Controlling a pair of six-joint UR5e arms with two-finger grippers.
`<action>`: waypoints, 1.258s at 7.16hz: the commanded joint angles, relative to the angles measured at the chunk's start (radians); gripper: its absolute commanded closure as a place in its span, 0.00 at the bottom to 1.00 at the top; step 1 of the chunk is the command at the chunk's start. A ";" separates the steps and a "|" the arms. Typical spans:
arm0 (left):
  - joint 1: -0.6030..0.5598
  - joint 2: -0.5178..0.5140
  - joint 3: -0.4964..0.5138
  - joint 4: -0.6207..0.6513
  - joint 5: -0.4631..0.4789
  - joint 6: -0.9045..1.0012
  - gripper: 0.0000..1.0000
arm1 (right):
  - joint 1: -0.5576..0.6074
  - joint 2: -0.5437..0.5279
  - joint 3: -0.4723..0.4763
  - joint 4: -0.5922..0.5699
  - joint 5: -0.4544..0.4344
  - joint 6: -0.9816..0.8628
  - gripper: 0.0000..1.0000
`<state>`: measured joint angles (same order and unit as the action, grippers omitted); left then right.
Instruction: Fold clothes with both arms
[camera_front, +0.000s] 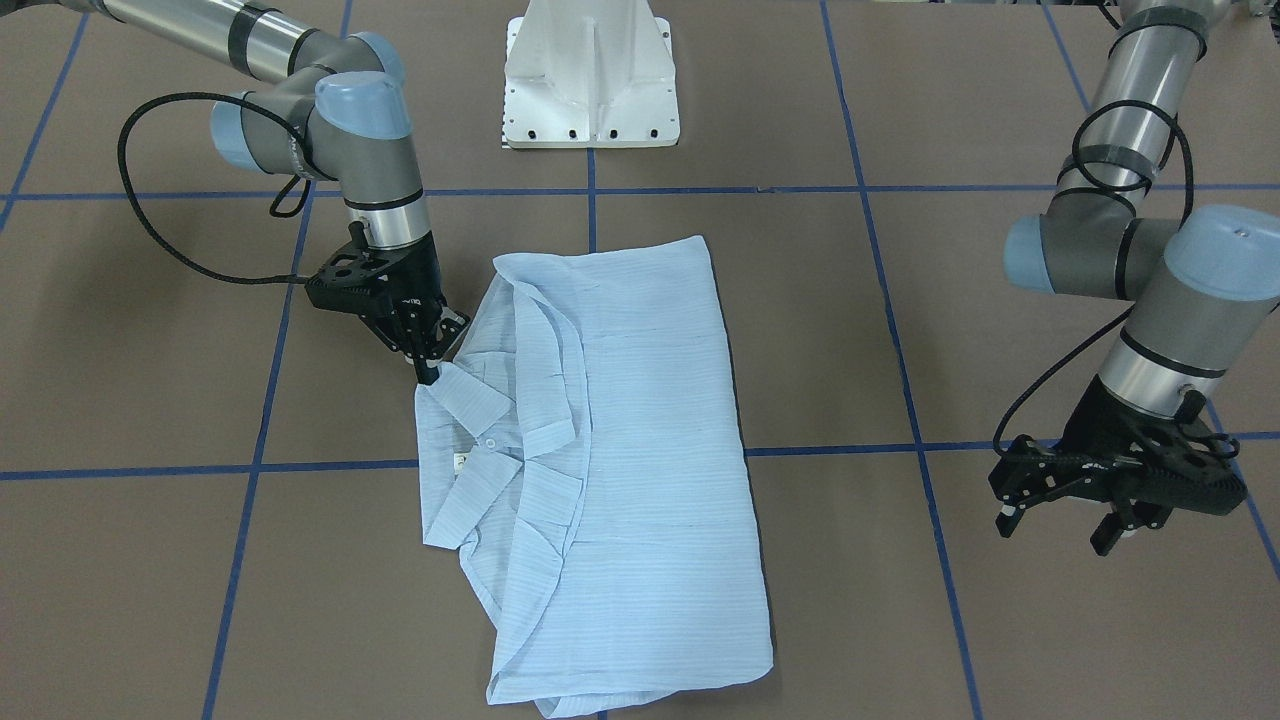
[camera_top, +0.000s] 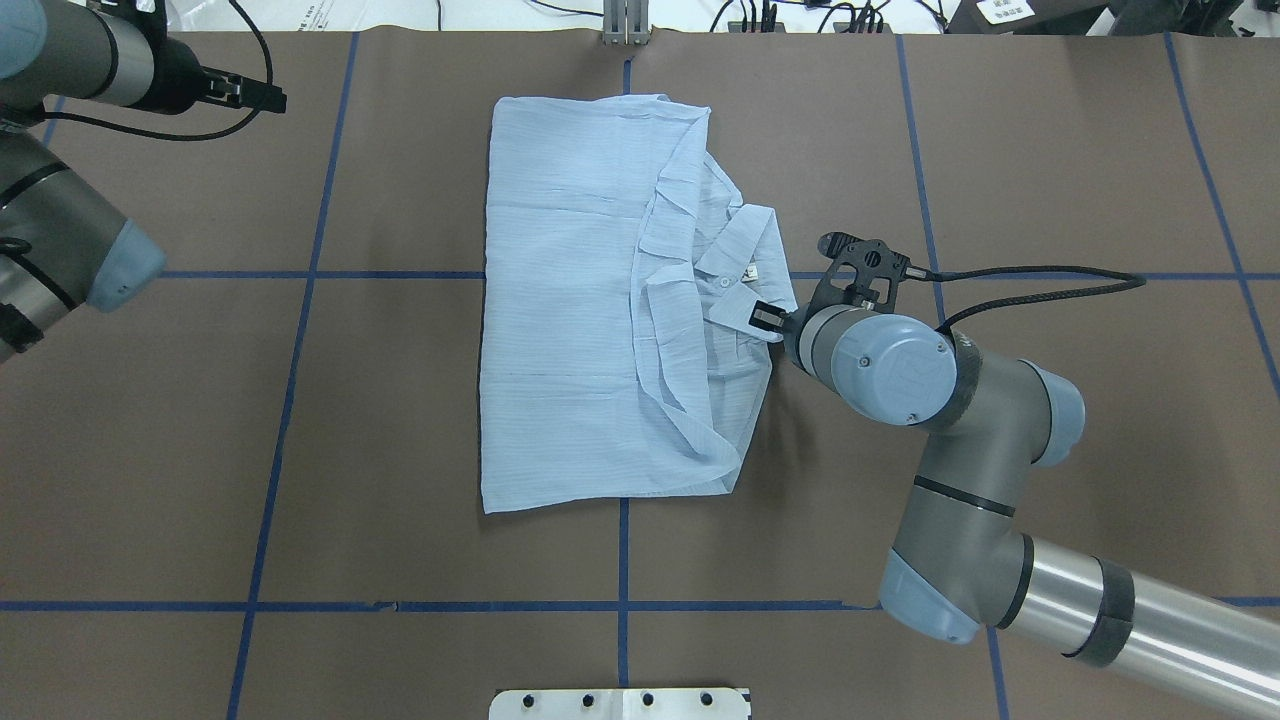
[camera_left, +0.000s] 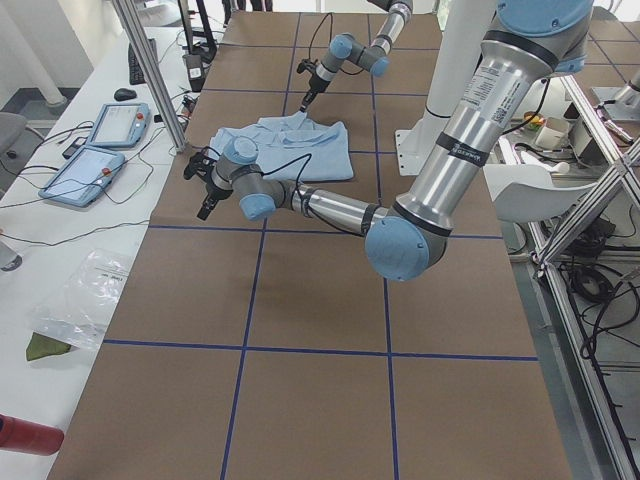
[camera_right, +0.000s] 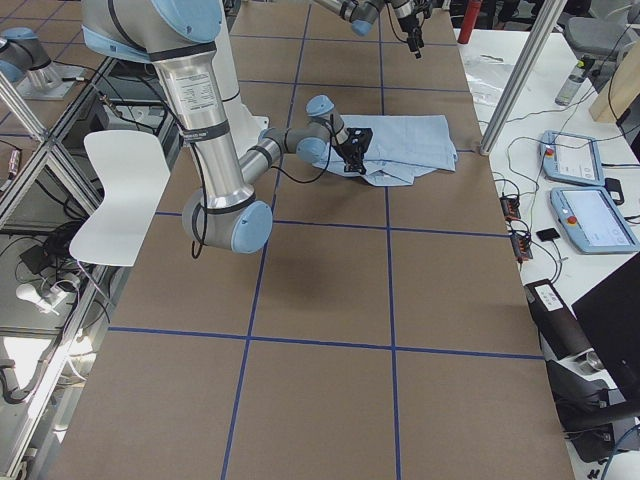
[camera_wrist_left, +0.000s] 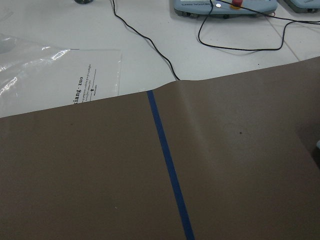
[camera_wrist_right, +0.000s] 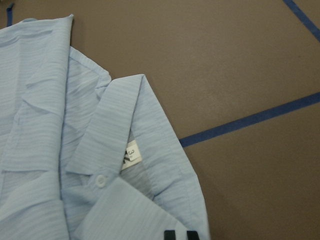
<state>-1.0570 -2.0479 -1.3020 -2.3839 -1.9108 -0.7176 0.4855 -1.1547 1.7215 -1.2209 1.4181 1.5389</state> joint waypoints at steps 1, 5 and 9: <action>0.000 0.000 0.001 0.000 -0.002 0.000 0.00 | 0.007 0.149 -0.002 -0.180 0.050 -0.066 0.00; 0.002 0.002 -0.014 0.000 -0.007 0.000 0.00 | 0.008 0.334 -0.039 -0.332 0.053 -0.181 0.00; 0.003 0.015 -0.014 -0.003 -0.008 0.000 0.00 | 0.016 0.308 -0.055 -0.225 0.070 -0.584 0.00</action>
<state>-1.0539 -2.0335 -1.3163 -2.3865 -1.9178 -0.7181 0.5030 -0.8407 1.6805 -1.4177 1.4775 1.0189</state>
